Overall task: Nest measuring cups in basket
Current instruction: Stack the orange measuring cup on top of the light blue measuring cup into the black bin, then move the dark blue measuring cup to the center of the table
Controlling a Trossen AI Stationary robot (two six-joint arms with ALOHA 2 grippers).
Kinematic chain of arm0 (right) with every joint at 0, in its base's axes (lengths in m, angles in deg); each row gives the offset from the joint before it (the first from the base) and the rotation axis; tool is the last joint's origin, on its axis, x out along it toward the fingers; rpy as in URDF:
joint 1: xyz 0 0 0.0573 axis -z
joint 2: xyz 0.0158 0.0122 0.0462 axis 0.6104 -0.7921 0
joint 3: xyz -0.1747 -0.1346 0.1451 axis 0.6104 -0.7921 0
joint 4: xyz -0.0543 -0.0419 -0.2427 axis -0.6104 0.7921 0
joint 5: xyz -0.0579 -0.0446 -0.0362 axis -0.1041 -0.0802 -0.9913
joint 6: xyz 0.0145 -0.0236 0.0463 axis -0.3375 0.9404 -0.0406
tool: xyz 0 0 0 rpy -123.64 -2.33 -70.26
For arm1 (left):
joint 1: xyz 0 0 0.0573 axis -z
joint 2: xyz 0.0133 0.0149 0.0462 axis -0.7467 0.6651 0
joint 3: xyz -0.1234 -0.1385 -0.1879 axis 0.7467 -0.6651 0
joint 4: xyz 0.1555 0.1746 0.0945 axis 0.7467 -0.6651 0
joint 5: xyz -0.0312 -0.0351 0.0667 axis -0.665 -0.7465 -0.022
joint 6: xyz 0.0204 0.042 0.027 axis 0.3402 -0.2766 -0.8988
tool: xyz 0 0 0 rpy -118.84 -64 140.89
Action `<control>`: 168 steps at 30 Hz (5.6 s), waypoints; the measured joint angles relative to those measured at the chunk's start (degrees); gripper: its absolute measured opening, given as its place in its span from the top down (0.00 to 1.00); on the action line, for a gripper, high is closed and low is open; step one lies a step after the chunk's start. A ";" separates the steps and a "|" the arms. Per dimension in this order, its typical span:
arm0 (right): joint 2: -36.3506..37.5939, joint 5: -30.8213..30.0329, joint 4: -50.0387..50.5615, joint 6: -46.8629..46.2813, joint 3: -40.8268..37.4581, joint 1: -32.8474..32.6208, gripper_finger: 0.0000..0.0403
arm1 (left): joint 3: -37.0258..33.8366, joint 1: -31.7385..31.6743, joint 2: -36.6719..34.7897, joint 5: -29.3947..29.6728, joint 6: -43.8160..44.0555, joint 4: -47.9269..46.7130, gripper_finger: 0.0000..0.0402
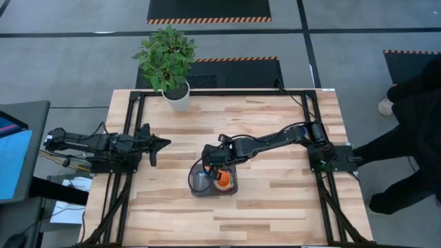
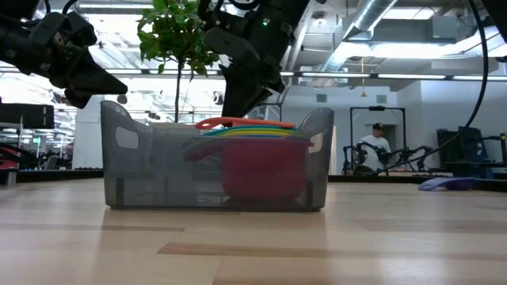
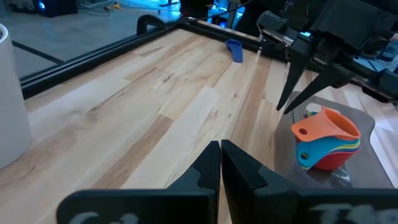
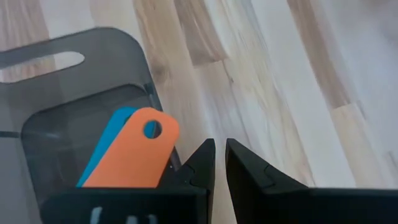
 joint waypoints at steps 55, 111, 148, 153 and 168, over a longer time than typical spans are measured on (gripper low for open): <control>-1.20 -12.57 24.28 -3.98 6.84 -3.42 0.85 | 0.02 0.00 0.00 -0.20 -0.04 -0.04 1.00; 36.48 -4.97 20.33 -57.34 -58.90 35.46 0.97 | 0.04 0.02 0.61 0.24 1.49 -0.87 1.00; 25.18 5.84 -27.51 -36.88 -46.92 20.83 0.97 | 0.00 0.00 0.61 0.22 1.11 0.37 1.00; 25.42 -8.76 -14.36 -37.94 -42.22 20.79 0.99 | 0.00 0.00 0.59 -0.17 1.98 0.34 1.00; 25.24 -8.78 -0.85 -46.85 -44.36 22.15 0.97 | 0.00 0.00 0.60 -0.15 0.86 0.26 1.00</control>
